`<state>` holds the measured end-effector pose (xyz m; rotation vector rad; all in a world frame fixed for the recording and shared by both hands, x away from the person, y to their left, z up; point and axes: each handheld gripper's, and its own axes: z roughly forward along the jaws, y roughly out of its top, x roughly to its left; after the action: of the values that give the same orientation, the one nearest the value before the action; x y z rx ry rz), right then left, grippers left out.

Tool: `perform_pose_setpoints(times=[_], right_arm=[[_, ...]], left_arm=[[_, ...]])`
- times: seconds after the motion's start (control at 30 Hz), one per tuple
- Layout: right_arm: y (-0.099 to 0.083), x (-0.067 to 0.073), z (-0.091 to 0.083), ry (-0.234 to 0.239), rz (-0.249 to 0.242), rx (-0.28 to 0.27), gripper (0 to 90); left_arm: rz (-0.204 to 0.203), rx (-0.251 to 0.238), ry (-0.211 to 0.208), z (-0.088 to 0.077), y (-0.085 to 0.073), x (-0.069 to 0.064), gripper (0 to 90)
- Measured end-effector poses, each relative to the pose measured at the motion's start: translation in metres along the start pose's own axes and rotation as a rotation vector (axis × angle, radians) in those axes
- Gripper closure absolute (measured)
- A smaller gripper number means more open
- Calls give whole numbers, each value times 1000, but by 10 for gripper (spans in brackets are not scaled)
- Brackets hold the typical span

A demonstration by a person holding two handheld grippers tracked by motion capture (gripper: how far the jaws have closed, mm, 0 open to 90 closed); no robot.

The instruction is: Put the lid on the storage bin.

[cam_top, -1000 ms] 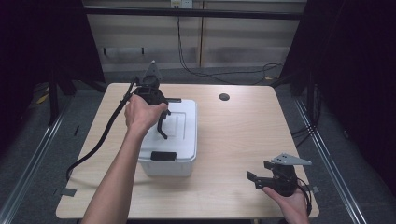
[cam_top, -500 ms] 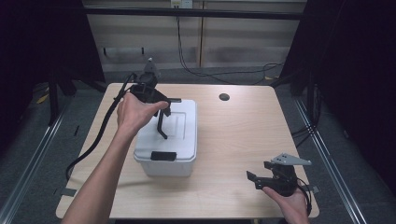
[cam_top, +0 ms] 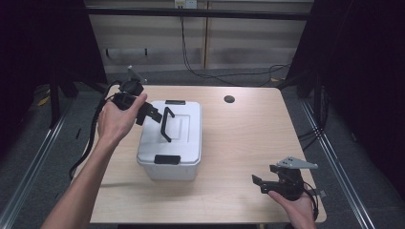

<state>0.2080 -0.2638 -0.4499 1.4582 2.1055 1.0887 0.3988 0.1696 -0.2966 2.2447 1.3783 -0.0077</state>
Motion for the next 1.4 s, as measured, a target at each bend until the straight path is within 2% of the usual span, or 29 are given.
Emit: perform_pose_setpoints(times=[0.03,0.1,0.17,0.33,0.43,0.5,0.6,0.67,0.73,0.77,0.9,1.0,1.07,1.2,1.27,1.37,1.4], right_arm=[[0,0,0,0,0,0,190],[0,0,0,0,-1,0,190],[0,0,0,-2,-1,0,190],[0,0,0,-2,0,-3,190],[0,0,0,-3,1,-1,190],[0,0,0,-3,-2,-2,189],[0,0,0,-4,3,-1,188],[0,0,0,-5,3,0,188],[0,0,0,-4,0,-2,188],[0,0,0,-5,2,-1,188],[0,-1,0,-7,6,1,187],[0,0,0,-7,1,-3,187],[0,0,0,-8,5,-2,187],[0,0,0,-8,5,-2,187],[0,0,0,-9,4,-1,187],[0,0,0,-9,7,1,186],[0,0,0,-9,8,2,186]], left_arm=[[18,-10,-17,-2,-3,3,178],[27,-16,-24,-4,-8,7,173],[34,-14,-10,-5,-13,10,178],[99,-53,-7,-9,-29,21,183],[105,-92,-13,-10,-38,33,188],[116,-97,-30,-9,-44,40,188],[110,-123,-39,-9,-55,47,188],[106,-131,-35,-9,-62,50,188],[132,-114,-46,-7,-70,53,188],[122,-128,-47,-6,-77,54,189],[133,-137,-36,-5,-92,60,191],[107,-180,-39,-7,-104,64,191],[103,-176,-33,-7,-112,69,191],[47,-173,-44,-1,-128,85,195],[39,-175,-37,0,-136,91,197],[29,-194,-56,0,-148,95,194],[36,-192,-58,0,-152,97,192]])
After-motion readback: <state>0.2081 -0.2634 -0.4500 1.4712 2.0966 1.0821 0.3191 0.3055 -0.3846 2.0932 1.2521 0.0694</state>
